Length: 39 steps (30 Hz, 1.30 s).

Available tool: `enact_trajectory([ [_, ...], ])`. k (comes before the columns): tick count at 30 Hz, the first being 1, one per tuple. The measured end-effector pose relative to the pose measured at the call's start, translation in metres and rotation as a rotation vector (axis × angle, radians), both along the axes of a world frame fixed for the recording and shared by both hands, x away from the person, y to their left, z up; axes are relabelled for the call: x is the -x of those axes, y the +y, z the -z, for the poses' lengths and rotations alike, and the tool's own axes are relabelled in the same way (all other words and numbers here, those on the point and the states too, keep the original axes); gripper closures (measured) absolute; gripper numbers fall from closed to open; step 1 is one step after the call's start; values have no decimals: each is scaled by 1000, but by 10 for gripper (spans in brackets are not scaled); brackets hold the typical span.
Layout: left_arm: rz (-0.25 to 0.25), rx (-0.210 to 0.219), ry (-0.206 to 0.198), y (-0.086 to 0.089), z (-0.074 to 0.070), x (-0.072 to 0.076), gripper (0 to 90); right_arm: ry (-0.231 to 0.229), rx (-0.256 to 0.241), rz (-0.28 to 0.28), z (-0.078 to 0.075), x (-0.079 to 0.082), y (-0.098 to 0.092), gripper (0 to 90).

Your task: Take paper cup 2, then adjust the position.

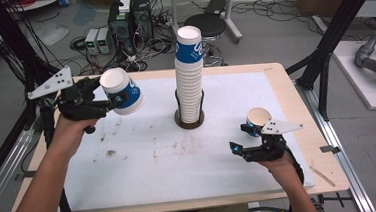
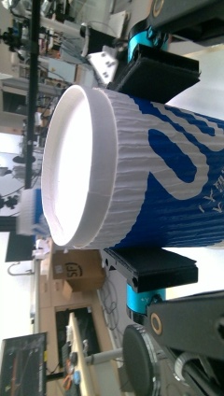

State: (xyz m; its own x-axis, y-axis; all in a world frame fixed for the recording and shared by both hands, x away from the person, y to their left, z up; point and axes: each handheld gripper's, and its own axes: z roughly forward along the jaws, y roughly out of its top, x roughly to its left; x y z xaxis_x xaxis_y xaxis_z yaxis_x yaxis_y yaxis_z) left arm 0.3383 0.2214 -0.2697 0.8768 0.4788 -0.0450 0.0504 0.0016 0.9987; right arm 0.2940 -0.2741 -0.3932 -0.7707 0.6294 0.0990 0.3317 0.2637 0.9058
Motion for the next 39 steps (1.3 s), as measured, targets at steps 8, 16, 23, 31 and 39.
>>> enact_trajectory([
  [8, 24, -43, 40, -11, 39, 12, 278, -5, 3, -12, 1, -1, 4, 196],
  [16, 32, -61, 41, -21, 59, 18, 278, -7, 0, -26, 1, -1, 8, 196],
  [23, 26, -52, 44, -26, 73, 20, 278, -13, 2, -32, 2, -2, 11, 196],
  [31, 26, -52, 71, -28, 90, 24, 278, -5, 8, -46, 3, 0, 11, 196],
  [39, 39, -57, 88, -29, 100, 24, 278, -11, 4, -58, 1, 1, 15, 196],
])
